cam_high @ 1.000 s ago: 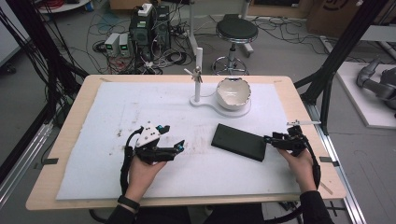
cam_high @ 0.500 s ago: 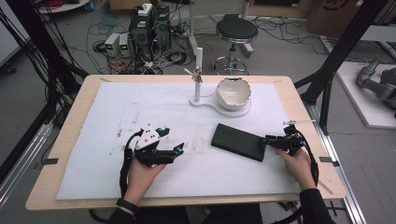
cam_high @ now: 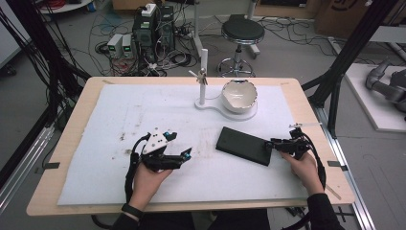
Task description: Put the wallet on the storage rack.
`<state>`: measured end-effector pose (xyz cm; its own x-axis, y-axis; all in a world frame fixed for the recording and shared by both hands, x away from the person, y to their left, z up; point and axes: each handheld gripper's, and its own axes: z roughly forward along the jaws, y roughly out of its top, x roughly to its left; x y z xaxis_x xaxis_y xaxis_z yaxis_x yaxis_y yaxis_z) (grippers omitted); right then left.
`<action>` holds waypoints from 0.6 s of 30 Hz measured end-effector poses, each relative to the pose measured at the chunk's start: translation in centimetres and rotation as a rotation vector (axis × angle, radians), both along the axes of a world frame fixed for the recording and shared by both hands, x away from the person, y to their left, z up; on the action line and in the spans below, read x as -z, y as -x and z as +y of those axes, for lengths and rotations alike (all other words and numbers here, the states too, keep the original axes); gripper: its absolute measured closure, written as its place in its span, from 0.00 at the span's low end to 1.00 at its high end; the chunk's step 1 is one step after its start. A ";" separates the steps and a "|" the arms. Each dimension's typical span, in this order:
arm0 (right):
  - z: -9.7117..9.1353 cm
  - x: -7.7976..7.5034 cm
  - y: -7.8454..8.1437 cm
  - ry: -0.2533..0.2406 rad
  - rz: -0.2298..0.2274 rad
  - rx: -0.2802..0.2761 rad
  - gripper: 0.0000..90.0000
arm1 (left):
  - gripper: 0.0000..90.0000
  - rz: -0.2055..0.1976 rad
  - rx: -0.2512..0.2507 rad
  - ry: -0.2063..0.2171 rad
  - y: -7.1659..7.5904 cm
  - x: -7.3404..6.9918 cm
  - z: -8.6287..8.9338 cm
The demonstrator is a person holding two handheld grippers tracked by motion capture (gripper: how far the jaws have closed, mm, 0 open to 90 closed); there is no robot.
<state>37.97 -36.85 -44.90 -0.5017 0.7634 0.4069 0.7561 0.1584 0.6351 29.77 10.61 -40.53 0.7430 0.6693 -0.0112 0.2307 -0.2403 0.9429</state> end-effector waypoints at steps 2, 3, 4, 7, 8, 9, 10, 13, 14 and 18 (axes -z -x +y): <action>0.1 0.0 0.0 0.008 -0.001 -0.004 0.54 | 0.27 0.002 0.001 -0.006 0.0 0.0 0.0; 0.1 0.0 0.0 0.005 0.003 -0.002 0.55 | 0.27 0.003 0.001 -0.006 0.0 0.1 0.0; 0.0 0.0 0.0 0.001 0.003 0.001 0.57 | 0.27 0.004 0.001 -0.006 0.0 0.1 -0.1; 0.0 0.0 0.0 -0.001 0.008 0.006 0.60 | 0.27 0.007 0.002 -0.007 0.0 0.1 -0.1; -0.1 0.0 -0.1 -0.002 0.003 0.005 0.62 | 0.27 0.008 0.001 -0.005 0.0 0.2 -0.2; -0.2 0.0 0.0 -0.006 0.011 0.010 0.64 | 0.27 0.008 0.002 -0.009 0.0 0.2 -0.1; -0.2 0.0 0.0 -0.011 0.012 0.009 0.64 | 0.27 0.008 0.003 -0.011 0.0 0.2 -0.1; -0.2 -0.2 0.1 -0.004 0.005 -0.003 0.72 | 0.27 0.010 0.002 -0.013 -0.1 0.2 -0.1; -0.2 -0.3 0.2 -0.003 0.003 -0.006 0.74 | 0.27 0.010 0.002 -0.010 -0.1 0.2 -0.1; 0.0 -0.6 0.5 0.017 -0.032 -0.031 0.83 | 0.27 0.013 -0.001 -0.004 -0.2 0.3 -0.1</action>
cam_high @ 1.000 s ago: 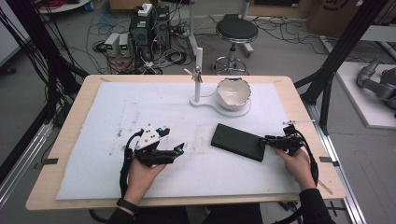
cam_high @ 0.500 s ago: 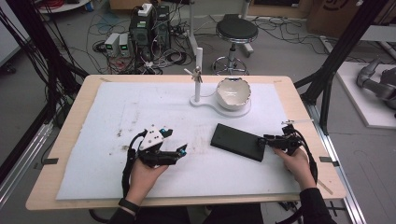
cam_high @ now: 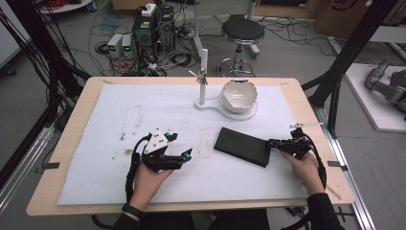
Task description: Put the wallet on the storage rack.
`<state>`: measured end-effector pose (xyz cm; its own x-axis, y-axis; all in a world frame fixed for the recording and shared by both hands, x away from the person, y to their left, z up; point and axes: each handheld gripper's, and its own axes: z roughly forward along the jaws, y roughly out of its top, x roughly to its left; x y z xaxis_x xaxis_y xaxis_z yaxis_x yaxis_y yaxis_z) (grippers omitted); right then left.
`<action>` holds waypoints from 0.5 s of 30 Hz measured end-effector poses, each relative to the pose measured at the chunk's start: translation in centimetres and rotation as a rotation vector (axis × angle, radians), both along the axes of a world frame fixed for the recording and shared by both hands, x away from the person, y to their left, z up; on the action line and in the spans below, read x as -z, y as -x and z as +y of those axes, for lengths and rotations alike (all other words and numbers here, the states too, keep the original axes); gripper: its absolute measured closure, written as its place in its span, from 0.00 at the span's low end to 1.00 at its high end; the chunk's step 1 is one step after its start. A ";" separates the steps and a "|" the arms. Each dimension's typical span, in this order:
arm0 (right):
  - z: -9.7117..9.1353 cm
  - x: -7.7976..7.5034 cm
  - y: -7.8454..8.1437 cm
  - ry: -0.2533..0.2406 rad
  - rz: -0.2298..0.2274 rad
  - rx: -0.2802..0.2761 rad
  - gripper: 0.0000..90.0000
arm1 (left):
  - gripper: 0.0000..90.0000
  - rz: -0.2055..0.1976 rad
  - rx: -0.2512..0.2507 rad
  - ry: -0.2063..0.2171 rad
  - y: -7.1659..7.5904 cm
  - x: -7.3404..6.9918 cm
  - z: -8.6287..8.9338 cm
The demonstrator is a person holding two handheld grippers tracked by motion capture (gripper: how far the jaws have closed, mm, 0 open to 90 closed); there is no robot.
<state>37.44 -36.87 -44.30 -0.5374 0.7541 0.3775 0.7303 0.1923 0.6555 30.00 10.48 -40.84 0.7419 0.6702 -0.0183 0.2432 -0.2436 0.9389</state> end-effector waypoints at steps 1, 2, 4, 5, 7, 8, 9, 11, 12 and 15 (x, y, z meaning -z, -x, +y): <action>0.0 -0.1 0.1 0.002 -0.002 0.000 0.83 | 0.27 0.001 -0.001 0.002 0.0 0.0 0.0; 0.1 -0.2 0.2 0.007 -0.010 -0.001 0.85 | 0.27 0.001 -0.001 0.002 -0.1 0.0 0.0; 0.1 -0.6 0.5 0.003 -0.038 -0.004 0.87 | 0.27 0.002 -0.002 0.003 -0.2 0.1 -0.1; 0.1 -0.7 0.6 -0.002 -0.048 -0.005 0.88 | 0.27 0.003 -0.002 0.006 -0.2 0.1 -0.2; 0.0 -1.2 1.0 -0.014 -0.079 -0.012 0.90 | 0.27 0.003 0.001 0.004 -0.3 0.1 -0.3; 0.1 -1.4 1.2 -0.014 -0.093 -0.017 0.90 | 0.27 0.004 0.004 0.000 -0.3 0.1 -0.4; 0.1 -1.6 1.4 -0.016 -0.104 -0.021 0.90 | 0.27 0.004 0.003 0.001 -0.3 0.2 -0.5; 0.2 -2.0 1.8 -0.013 -0.123 -0.028 0.90 | 0.27 0.004 0.005 0.003 -0.4 0.2 -0.7; 0.3 -2.2 1.9 -0.007 -0.136 -0.033 0.91 | 0.27 0.003 0.006 0.000 -0.4 0.2 -0.7; 0.5 -2.5 2.2 -0.003 -0.155 -0.038 0.91 | 0.27 0.004 0.007 0.003 -0.5 0.2 -0.9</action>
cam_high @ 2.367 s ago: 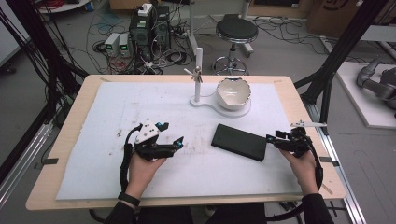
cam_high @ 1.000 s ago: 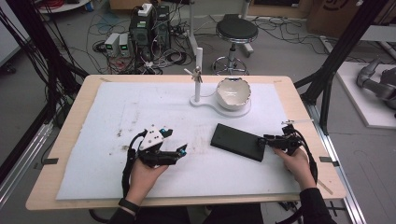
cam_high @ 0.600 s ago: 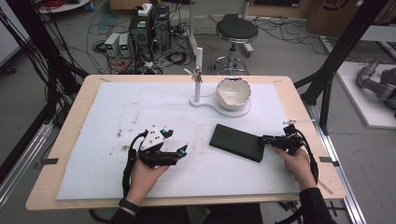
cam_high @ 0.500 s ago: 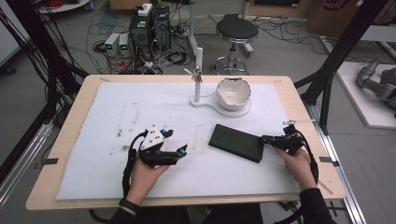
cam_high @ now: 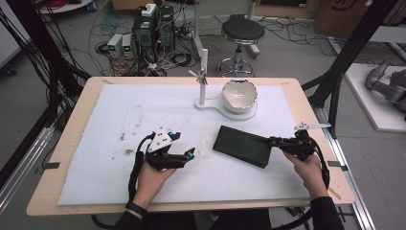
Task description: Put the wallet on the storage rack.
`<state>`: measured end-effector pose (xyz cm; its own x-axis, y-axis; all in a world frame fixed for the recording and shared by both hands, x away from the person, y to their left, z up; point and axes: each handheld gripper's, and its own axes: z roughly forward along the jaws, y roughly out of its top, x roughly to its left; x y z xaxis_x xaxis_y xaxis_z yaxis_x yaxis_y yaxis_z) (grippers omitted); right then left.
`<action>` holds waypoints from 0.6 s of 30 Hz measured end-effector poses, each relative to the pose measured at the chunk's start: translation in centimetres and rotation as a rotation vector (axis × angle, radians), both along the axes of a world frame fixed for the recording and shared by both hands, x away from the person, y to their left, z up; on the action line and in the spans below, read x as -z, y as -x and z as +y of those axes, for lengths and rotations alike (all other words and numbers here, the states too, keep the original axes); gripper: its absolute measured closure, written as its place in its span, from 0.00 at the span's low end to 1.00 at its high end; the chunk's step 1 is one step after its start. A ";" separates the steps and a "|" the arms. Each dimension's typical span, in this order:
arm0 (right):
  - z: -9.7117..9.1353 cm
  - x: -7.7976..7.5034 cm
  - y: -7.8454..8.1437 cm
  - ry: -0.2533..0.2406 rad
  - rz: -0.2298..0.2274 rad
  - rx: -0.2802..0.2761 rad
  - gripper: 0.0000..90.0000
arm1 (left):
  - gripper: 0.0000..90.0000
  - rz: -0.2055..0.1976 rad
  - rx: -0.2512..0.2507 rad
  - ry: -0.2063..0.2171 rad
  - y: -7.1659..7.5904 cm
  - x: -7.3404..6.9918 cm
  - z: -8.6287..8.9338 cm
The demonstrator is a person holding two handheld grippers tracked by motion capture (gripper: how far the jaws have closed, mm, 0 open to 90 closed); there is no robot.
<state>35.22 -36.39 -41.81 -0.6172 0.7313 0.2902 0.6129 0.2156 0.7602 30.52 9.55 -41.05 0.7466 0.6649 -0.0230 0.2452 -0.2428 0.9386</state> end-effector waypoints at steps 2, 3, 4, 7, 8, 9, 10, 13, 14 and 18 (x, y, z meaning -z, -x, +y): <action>0.2 -0.2 0.2 0.012 -0.016 -0.005 0.91 | 0.27 0.007 0.001 0.005 -0.1 0.0 -0.1; 0.3 -0.3 0.3 0.015 -0.026 -0.006 0.91 | 0.27 0.010 0.000 0.010 -0.2 0.0 -0.1; 0.3 -0.5 0.4 0.021 -0.043 -0.013 0.91 | 0.27 0.013 0.000 0.017 -0.3 0.1 -0.2; 0.7 -1.0 0.9 0.033 -0.076 -0.028 0.91 | 0.27 0.010 0.001 0.027 -0.5 0.1 -0.5; 0.9 -1.1 1.0 0.036 -0.080 -0.031 0.91 | 0.27 0.012 0.001 0.029 -0.6 0.1 -0.6; 1.0 -1.2 1.2 0.040 -0.087 -0.041 0.91 | 0.27 0.014 0.002 0.031 -0.6 0.1 -0.7; 1.0 -1.3 1.3 0.044 -0.101 -0.052 0.91 | 0.27 0.017 0.003 0.036 -0.7 0.2 -0.8; 1.2 -1.7 1.7 0.057 -0.139 -0.068 0.91 | 0.27 0.019 -0.001 0.057 -1.0 0.2 -0.9; 1.3 -1.8 1.9 0.059 -0.151 -0.076 0.91 | 0.27 0.022 -0.002 0.064 -1.2 0.3 -1.0; 1.4 -2.1 2.3 0.066 -0.184 -0.097 0.91 | 0.27 0.037 0.006 0.094 -1.9 0.4 -1.4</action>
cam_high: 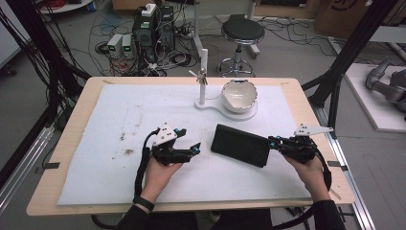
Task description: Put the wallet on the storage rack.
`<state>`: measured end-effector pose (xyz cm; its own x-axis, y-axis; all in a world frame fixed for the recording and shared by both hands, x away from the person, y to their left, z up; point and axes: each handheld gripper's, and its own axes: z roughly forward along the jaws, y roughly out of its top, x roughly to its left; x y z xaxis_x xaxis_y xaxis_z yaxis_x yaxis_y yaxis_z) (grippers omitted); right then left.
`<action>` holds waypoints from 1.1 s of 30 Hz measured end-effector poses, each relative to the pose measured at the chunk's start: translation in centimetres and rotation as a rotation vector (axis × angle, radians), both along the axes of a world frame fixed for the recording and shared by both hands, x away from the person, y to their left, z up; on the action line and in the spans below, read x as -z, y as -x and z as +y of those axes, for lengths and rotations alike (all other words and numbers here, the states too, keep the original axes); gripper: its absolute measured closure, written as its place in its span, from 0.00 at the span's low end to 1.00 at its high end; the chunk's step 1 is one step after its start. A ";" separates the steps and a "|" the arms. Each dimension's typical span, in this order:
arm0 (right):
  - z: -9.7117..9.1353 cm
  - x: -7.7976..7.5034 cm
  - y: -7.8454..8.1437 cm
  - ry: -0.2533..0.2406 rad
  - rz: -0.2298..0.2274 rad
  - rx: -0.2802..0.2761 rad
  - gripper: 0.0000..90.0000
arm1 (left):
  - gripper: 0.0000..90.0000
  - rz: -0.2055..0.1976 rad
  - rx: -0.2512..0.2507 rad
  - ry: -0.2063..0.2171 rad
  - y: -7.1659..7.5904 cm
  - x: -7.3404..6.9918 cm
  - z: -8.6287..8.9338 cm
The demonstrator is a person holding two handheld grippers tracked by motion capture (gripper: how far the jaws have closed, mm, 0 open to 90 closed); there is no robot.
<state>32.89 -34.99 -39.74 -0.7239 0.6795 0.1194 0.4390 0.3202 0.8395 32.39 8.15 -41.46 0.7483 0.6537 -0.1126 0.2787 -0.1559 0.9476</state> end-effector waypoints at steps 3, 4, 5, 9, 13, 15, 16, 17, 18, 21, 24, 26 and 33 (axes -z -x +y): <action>0.1 -0.1 0.3 0.003 -0.016 -0.019 0.91 | 0.27 0.020 0.002 0.008 -0.5 0.1 -0.4; 0.1 -0.1 0.3 0.004 -0.023 -0.029 0.91 | 0.27 0.022 0.001 0.012 -0.6 0.1 -0.5; 0.2 -0.1 0.5 0.006 -0.023 -0.033 0.91 | 0.28 0.023 0.004 0.016 -0.8 0.1 -0.6; 0.5 -0.3 0.9 0.021 -0.041 -0.043 0.91 | 0.32 0.051 0.015 0.030 -1.6 0.2 -1.5; 0.7 -0.4 1.4 0.031 -0.057 -0.051 0.91 | 0.36 0.067 0.012 0.031 -2.1 0.3 -2.6; 0.8 -0.4 1.5 0.037 -0.056 -0.054 0.91 | 0.38 0.077 0.015 0.032 -2.4 0.3 -3.1; 0.8 -0.4 1.6 0.038 -0.058 -0.052 0.91 | 0.38 0.078 0.022 0.030 -2.6 0.3 -3.3; 0.8 -0.5 1.7 0.038 -0.057 -0.056 0.91 | 0.39 0.082 0.027 0.034 -2.7 0.4 -3.5; 0.8 -0.5 1.7 0.037 -0.059 -0.057 0.91 | 0.39 0.088 0.026 0.035 -3.0 0.4 -3.5; 0.8 -0.5 1.8 0.039 -0.066 -0.063 0.91 | 0.38 0.099 0.040 0.054 -3.8 0.6 -3.7; 0.9 -0.6 2.0 0.043 -0.065 -0.070 0.91 | 0.38 0.082 0.047 0.025 -4.5 1.2 -3.9; 0.9 -0.6 2.0 0.045 -0.071 -0.074 0.91 | 0.38 0.105 0.049 0.037 -4.9 1.6 -3.8; 1.2 -0.7 2.3 0.048 -0.075 -0.104 0.91 | 0.40 0.087 0.126 0.058 -5.4 2.4 -4.6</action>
